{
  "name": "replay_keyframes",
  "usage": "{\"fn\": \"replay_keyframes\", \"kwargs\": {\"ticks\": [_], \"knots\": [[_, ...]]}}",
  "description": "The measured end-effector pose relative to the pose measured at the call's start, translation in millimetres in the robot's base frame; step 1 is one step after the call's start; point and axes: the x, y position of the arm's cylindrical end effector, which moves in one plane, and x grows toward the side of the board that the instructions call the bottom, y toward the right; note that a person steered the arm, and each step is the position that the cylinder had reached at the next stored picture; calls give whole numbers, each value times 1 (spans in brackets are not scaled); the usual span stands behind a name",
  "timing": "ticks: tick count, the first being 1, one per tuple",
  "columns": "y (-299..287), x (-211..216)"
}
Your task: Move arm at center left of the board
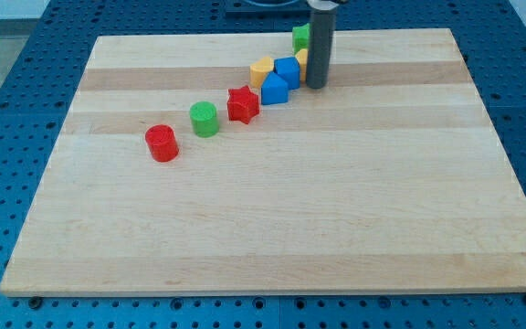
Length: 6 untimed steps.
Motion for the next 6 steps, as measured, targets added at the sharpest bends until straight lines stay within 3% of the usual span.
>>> {"fn": "replay_keyframes", "kwargs": {"ticks": [3, 4, 5, 6], "knots": [[-16, -20], [-8, 11], [5, 79], [-52, 166]]}}
